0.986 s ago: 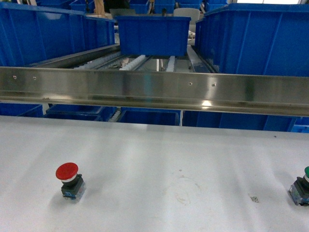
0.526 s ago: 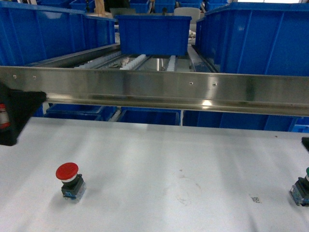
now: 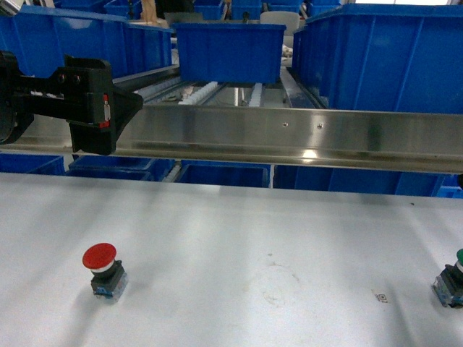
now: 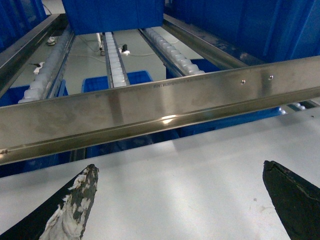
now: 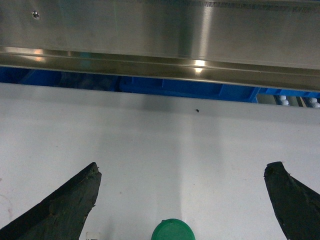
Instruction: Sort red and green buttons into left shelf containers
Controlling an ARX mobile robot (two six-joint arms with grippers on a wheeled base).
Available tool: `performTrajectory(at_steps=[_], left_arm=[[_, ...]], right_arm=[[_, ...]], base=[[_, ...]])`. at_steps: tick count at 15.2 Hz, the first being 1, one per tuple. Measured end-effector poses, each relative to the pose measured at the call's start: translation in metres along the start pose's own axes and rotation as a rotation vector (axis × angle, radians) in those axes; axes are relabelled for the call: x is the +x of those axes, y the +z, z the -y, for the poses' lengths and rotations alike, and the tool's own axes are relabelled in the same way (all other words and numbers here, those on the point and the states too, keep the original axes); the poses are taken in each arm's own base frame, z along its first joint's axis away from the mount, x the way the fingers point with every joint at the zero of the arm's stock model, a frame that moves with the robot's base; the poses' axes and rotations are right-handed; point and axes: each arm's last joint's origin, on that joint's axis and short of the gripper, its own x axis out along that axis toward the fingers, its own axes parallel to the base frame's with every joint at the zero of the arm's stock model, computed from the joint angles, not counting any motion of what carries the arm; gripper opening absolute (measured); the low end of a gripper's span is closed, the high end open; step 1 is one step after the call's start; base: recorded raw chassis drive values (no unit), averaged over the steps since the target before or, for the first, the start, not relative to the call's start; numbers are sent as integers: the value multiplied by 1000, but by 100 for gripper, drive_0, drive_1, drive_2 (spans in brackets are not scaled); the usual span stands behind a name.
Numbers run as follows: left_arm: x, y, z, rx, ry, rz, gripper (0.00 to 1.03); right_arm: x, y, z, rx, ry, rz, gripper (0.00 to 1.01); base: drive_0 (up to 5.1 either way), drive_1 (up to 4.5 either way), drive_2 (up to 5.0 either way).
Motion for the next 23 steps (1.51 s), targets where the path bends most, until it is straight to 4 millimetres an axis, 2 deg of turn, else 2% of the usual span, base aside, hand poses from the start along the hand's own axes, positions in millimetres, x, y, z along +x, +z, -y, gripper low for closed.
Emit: performTrajectory(at_steps=[13,14,15,16,17,20,23], left_arm=[[0,0,0,0,0,0,98],[0,0,0,0,0,0,98],[0,0,0,0,0,0,98],[0,0,0,0,0,0,98],[0,0,0,0,0,0,98],[0,0,0,0,0,0,98],[0,0,0,0,0,0,98]], right_arm=[[0,-3,0,1,-6,-21,98],[4,-12,-4,-29,-15,-68,98],[18,-14,-5,-43,30,-154,98],[36,-6,3,-19,73,-220,98],[49,-7,14,11,95,-303,98],[53,-17,17,5,114,-361,98],[64,-34,11,-40,110,-412,98]], base=[[0,0,0],[0,0,0],[0,0,0],[0,0,0],[0,0,0],[0,0,0],[0,0,0]])
